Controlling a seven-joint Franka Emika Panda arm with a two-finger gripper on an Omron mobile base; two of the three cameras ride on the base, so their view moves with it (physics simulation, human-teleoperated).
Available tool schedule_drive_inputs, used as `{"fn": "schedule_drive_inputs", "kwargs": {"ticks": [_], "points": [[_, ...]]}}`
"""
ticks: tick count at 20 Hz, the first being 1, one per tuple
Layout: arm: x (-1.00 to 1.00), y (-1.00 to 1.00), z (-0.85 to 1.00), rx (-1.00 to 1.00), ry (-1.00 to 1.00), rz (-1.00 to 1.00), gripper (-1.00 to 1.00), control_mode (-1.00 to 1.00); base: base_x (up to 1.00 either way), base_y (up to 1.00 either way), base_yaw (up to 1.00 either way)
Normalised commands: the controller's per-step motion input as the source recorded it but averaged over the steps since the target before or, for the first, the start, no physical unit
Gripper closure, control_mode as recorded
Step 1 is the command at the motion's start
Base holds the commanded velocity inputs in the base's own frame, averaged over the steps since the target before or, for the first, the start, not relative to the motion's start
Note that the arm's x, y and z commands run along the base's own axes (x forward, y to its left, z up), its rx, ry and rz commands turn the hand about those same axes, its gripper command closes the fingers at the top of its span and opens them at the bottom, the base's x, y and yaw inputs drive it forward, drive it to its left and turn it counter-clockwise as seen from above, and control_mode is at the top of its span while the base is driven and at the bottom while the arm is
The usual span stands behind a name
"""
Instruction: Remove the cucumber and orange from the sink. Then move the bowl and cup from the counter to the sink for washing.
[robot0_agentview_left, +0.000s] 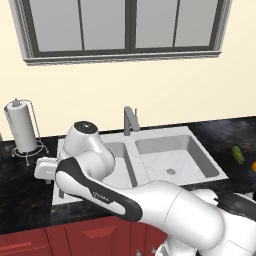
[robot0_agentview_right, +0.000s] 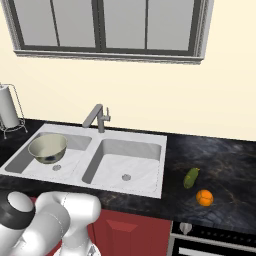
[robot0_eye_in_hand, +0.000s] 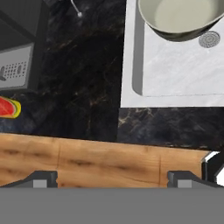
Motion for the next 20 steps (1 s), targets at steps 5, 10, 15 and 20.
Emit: {"fn": "schedule_drive_inputs", "kwargs": {"ticks": [5,10,15,20], "points": [[-0.17,0.21,0.00,0.01,0.00,0.00,-1.00,-1.00,0.00,0.00,0.00],[-0.14,0.22,0.00,0.02,0.00,0.00,-1.00,-1.00,0.00,0.00,0.00],[-0.14,0.23,0.00,0.03,0.00,-0.04,-1.00,-1.00,0.00,0.00,0.00],[-0.11,0.23,0.00,0.03,0.00,-0.08,-1.00,-1.00,0.00,0.00,0.00]]}}
